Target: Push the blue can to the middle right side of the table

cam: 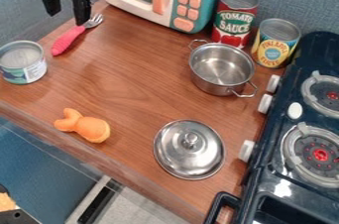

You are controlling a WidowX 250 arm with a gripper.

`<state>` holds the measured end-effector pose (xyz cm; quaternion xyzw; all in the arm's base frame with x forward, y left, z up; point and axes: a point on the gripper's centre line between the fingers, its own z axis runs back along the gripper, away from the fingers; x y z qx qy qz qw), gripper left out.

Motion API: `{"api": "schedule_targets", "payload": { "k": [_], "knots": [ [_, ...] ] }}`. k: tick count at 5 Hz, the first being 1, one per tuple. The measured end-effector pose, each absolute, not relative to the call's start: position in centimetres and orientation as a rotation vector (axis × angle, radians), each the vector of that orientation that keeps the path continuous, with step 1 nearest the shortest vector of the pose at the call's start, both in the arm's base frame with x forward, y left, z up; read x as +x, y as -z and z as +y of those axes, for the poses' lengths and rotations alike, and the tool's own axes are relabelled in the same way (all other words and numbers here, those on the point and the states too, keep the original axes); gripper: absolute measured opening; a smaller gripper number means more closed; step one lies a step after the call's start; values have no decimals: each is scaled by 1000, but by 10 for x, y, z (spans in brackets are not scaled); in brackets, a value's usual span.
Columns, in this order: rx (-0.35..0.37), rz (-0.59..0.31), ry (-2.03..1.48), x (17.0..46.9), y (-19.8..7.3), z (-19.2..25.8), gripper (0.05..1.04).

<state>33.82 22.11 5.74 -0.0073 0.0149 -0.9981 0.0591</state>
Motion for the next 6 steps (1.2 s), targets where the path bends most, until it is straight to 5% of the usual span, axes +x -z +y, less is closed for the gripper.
{"api": "schedule_targets", "payload": {
  "k": [2, 4, 6],
  "knots": [
    [-133, -27, 3117, 325, -36, 220, 1001],
    [-56, -23, 3319, 293, -70, 238, 1001],
    [-177, 40, 3656, 256, -72, 248, 1001]
  ]
}}
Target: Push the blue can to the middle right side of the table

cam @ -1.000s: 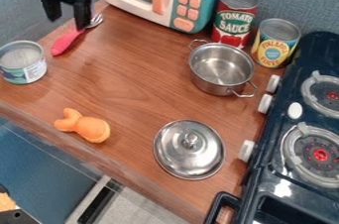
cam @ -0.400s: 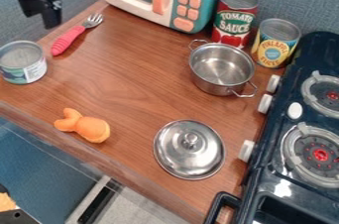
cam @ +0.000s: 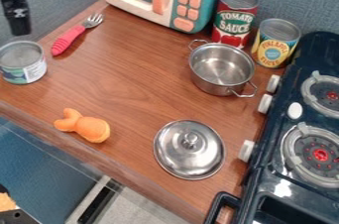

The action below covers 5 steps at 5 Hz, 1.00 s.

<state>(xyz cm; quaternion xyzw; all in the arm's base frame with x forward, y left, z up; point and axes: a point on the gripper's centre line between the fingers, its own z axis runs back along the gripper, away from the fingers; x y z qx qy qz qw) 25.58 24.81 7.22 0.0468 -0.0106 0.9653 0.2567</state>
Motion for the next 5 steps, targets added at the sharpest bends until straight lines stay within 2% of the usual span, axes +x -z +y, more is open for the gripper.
{"api": "schedule_targets", "payload": {
  "k": [2, 3, 5],
  "knots": [
    [163, -103, -2436, 214, -62, 251, 1001],
    [225, -177, -2401, 202, -60, 268, 1001],
    [267, -213, -2360, 202, -48, 260, 1001]
  ]
}}
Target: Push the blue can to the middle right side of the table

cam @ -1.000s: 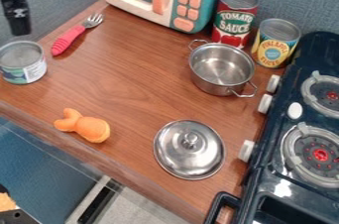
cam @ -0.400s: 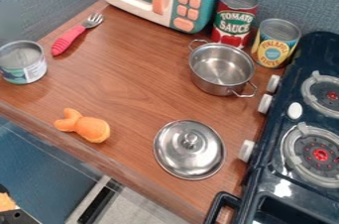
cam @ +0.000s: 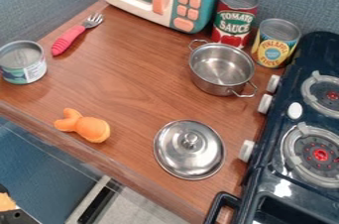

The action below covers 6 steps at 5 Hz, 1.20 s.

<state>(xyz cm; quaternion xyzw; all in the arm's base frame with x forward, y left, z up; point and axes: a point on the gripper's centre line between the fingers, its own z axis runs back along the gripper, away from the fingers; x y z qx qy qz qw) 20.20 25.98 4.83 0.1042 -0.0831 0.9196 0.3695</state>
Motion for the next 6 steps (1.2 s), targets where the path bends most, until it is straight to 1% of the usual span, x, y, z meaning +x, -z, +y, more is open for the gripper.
{"api": "schedule_targets", "payload": {
  "k": [3, 4, 5, 6],
  "knots": [
    [274, -231, -2292, 226, -37, 237, 1001],
    [264, -227, -2264, 235, -35, 227, 1001],
    [229, -201, -2222, 245, -33, 211, 1001],
    [212, -173, -2164, 255, -30, 191, 1001]
  ]
}}
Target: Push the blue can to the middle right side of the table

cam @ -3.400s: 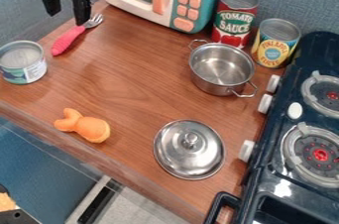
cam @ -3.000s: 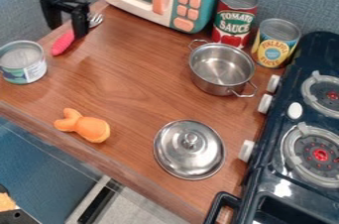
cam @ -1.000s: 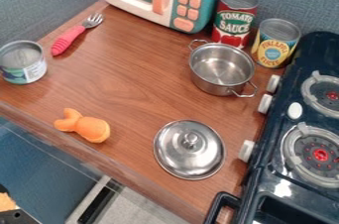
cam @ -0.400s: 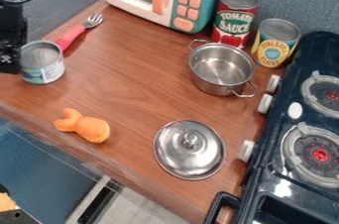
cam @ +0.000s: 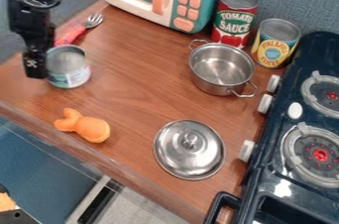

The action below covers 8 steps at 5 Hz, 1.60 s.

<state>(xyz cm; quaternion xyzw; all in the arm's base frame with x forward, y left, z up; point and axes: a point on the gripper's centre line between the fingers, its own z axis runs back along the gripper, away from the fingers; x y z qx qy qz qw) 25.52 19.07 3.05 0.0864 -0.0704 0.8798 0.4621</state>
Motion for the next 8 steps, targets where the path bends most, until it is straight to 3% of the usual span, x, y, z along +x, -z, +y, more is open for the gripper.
{"api": "schedule_targets", "payload": {
  "k": [5, 6, 7, 8],
  "knots": [
    [202, -71, -1927, 289, -16, 47, 1001],
    [221, -75, -1951, 287, -17, 52, 1000],
    [207, -93, -2084, 288, -34, 91, 1001],
    [131, -133, -2162, 289, -64, 117, 1001]
  ]
}}
